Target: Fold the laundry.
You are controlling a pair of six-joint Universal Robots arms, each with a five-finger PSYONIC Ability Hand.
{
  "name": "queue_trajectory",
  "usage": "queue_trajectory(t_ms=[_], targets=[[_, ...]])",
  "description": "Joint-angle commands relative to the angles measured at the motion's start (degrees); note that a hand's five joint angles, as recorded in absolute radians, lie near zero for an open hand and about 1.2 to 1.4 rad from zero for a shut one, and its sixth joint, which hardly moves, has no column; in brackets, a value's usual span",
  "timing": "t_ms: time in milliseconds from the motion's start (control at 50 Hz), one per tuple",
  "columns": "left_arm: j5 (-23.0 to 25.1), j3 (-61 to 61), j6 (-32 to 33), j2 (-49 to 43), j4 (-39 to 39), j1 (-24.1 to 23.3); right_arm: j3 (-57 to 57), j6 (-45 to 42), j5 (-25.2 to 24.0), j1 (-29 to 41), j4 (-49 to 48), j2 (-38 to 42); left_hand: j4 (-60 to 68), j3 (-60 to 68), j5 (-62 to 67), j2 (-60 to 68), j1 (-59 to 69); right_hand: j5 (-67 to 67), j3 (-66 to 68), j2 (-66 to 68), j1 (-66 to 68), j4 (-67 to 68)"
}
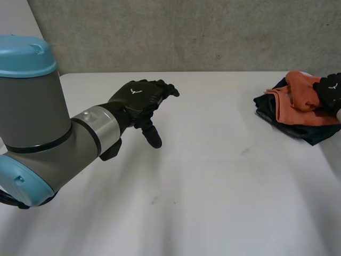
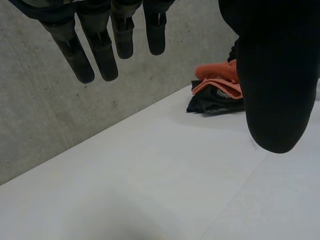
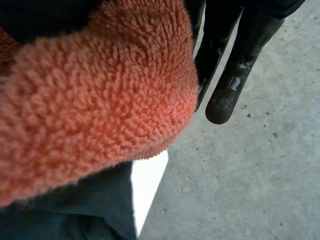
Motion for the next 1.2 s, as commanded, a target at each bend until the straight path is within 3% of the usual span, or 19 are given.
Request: queue_trajectory(t_ms=[20, 280, 380, 400, 520, 640, 760, 860, 980, 1080, 1200], targets=[[-0.09, -0.05, 0.0, -0.1, 0.33, -0.07, -1.18, 1.01, 1.6, 0.09, 0.11, -2.61, -0.69, -7.6, -0.02, -0.7, -1.33, 17.19, 15.06, 14.13, 30.78, 12.0], [-0.09, -0.05, -0.18, -0.1, 0.33, -0.07, 1.97, 1.72, -0.86, 0.7, 1.26, -3.05, -0.69, -7.6, -0.02, -0.7, -1.33, 14.58, 12.45, 11.53, 28.18, 9.39], [-0.09, -0.05, -0.26, -0.02, 0.33, -0.16, 5.92, 1.02, -0.52, 0.7, 1.61, -4.02, -0.86, -7.76, -0.19, -0.87, -1.5, -49.71, -51.85, -52.77, -36.12, -54.9], [-0.09, -0.05, -0.44, -0.02, 0.33, -0.16, 6.54, 0.75, -0.34, 0.7, 1.87, -4.46, -0.86, -7.76, -0.19, -0.87, -1.5, -52.81, -54.94, -55.87, -39.22, -58.0], [-0.09, -0.05, -1.14, 0.25, 0.33, -0.15, 10.58, 0.31, 1.07, 0.62, 4.86, -10.16, -0.86, -7.76, -0.19, -0.87, -1.5, -52.81, -54.94, -55.87, -39.22, -58.0], [-0.09, 0.03, -1.23, 0.86, 0.33, -0.16, 15.42, 3.9, 6.86, 1.49, 9.43, -20.44, -1.2, -8.1, -0.52, -1.2, -1.83, -52.81, -54.94, -55.87, -39.22, -58.0], [-0.17, 0.03, -1.58, 3.67, 0.33, -0.07, 18.58, 18.55, 10.56, 7.28, 14.16, -31.32, -1.36, -8.27, -0.69, -1.37, -2.0, -52.81, -54.94, -55.87, -39.22, -58.0], [-0.61, 0.21, -2.81, 7.19, 0.42, 1.07, 23.94, 30.0, 10.83, 10.45, 16.2, -38.9, -1.37, -8.27, -0.69, -1.37, -2.0, -52.81, -54.94, -55.87, -39.22, -58.0], [-0.88, -0.05, -6.5, 12.98, 0.86, 6.95, 34.81, 40.28, 12.4, 20.28, 15.15, -51.54, -1.7, -8.61, -1.03, -1.71, -2.34, -52.81, -54.94, -55.87, -39.22, -58.0], [-2.28, -2.51, -8.09, 17.03, 0.86, 13.54, 43.71, 41.18, 16.88, 26.27, 11.37, -57.36, -1.7, -8.61, -1.03, -1.71, -2.34, -52.81, -54.94, -55.87, -39.22, -58.0], [-2.55, -5.59, -7.91, 18.09, 0.94, 15.84, 50.74, 41.01, 24.35, 31.98, 7.5, -62.64, -1.87, -8.77, -1.19, -1.87, -2.51, -52.81, -54.94, -55.87, -39.22, -58.0]])
